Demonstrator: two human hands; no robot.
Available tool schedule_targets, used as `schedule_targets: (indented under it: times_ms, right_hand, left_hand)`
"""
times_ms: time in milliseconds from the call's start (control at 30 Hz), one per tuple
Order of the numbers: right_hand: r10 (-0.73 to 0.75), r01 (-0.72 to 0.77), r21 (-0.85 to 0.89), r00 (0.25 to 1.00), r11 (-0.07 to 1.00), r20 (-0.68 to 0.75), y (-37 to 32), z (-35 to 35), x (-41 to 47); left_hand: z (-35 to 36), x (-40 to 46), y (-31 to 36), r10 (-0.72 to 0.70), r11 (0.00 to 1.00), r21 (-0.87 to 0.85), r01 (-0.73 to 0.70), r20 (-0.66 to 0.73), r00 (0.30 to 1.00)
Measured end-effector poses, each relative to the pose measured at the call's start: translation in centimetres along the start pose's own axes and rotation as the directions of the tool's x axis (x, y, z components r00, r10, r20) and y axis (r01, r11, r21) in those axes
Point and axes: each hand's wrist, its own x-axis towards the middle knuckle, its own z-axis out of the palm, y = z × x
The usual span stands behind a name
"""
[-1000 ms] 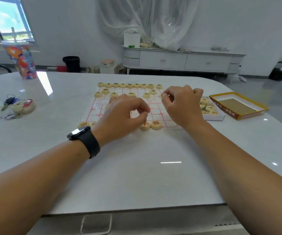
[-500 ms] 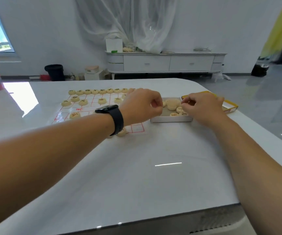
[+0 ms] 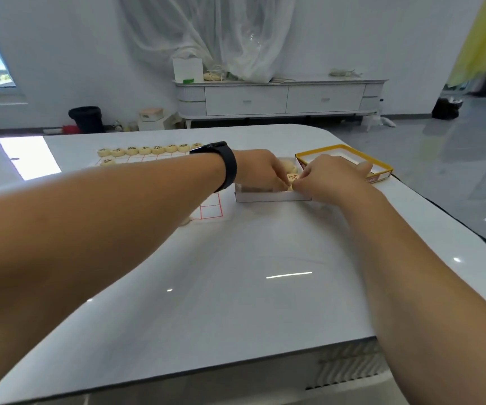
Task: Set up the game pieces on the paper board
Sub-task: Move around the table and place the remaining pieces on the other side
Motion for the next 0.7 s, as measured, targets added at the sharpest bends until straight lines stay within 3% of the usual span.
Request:
schedule_targets:
  times_ms: [167,333,500,700]
  right_hand:
    - [0.022,-0.025,0.061,0.999,0.998,0.045,-0.2,-0.2,-0.4]
    - [0.007,-0.042,0.231,0.989,0.972,0.149,-0.3,0.5,0.2]
    - [-0.048,0.013,0.274,0.991,0.962,0.122,-0.4,0.7,-0.3]
    - [-0.079,0.06,0.296,0.996,0.953,0.051,-0.7,1.0,-1.0]
  left_hand:
    - [-0.2,0.4,-0.1,-0.018,1.0,0.02,0.017,0.071,0.997]
    - [-0.2,0.6,-0.7,-0.025,0.999,0.025,0.023,0.083,0.996]
    - [0.3,-0.1,-1.2,-0.007,0.999,-0.042,0.008,0.026,1.0]
    - [0.1,-0.7,-1.2,0.008,1.0,-0.005,-0.008,0.089,0.996]
